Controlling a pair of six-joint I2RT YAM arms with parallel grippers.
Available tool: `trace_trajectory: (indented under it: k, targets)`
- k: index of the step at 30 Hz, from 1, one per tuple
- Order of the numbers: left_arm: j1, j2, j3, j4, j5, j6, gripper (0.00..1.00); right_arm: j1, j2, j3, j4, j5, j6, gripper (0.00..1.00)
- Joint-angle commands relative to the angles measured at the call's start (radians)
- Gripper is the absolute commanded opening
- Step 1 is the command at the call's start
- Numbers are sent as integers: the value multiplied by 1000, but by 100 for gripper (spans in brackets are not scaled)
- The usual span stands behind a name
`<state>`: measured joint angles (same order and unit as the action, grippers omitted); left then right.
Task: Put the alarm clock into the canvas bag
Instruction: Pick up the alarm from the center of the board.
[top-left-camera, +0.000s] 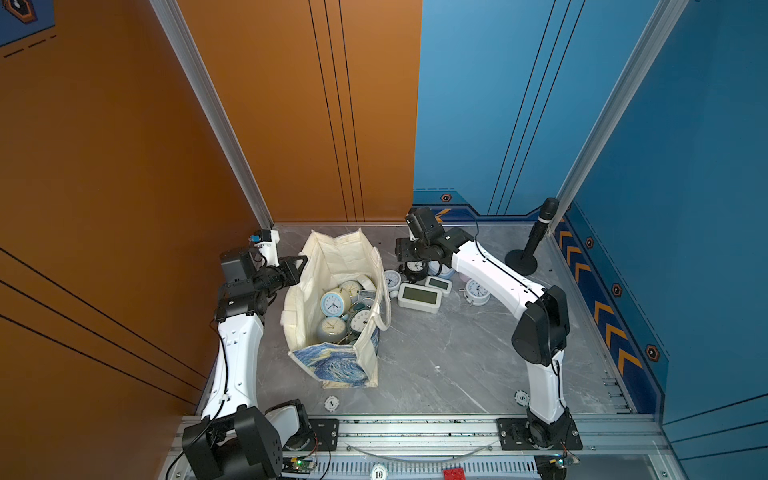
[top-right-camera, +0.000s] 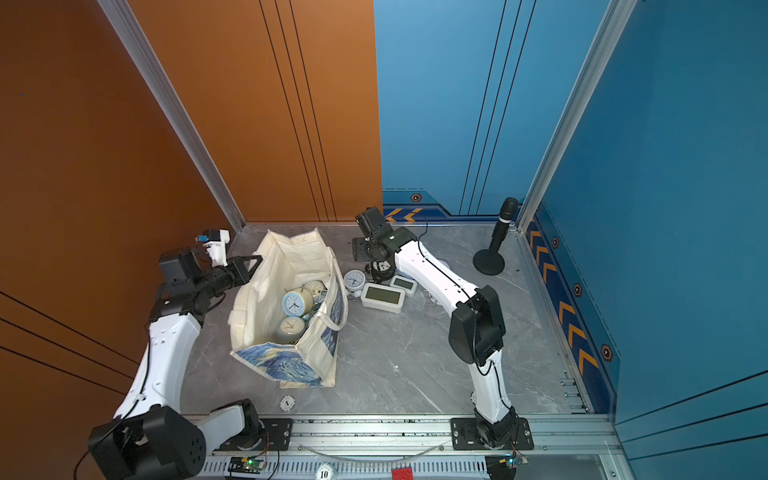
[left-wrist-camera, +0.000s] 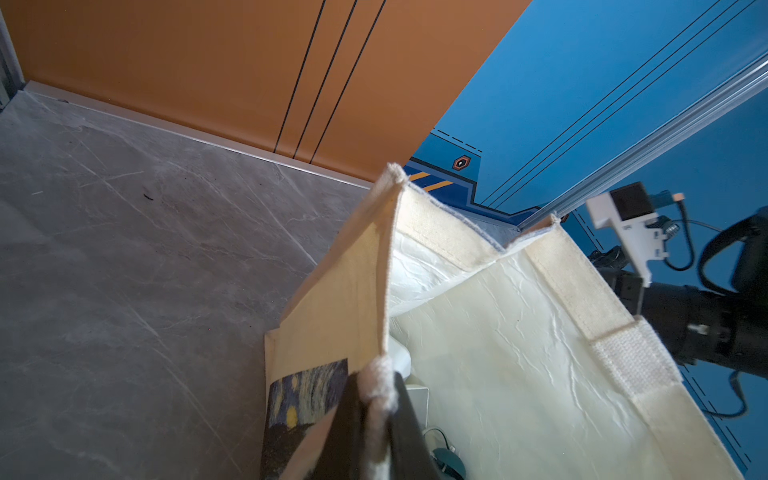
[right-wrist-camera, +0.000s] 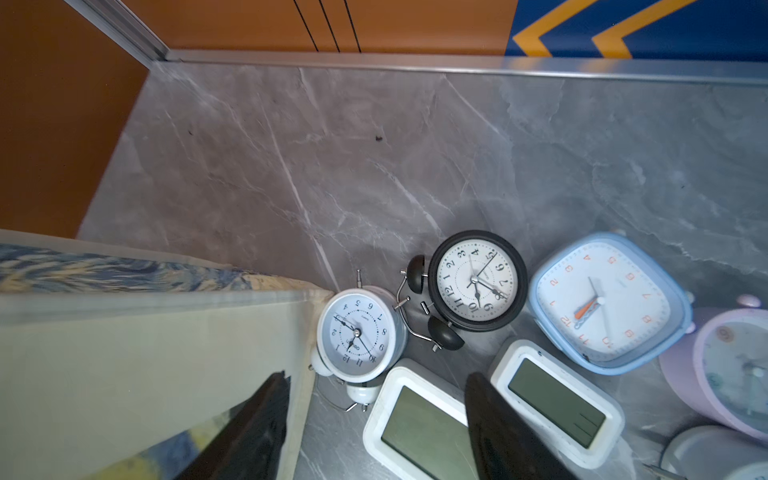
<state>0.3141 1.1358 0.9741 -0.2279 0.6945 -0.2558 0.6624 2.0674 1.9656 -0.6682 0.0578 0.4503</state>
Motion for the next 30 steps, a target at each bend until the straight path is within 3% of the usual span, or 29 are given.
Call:
trace_trajectory:
  k: [1, 7, 14, 24, 30]
  targets:
    - [2, -17, -14, 24, -10, -8, 0, 19, 62, -4, 20, 36, 26, 71]
    - [3, -24, -14, 24, -19, -7, 0, 62, 155, 20, 31, 62, 60, 80]
    - [3, -30, -18, 25, -23, -7, 0, 104, 258, 95, 10, 85, 82, 97]
    - [2, -29, -20, 30, -19, -12, 0, 120, 349, 174, -31, 137, 100, 97]
    - [3, -28, -20, 30, -18, -13, 0, 120, 375, 184, -36, 134, 105, 90]
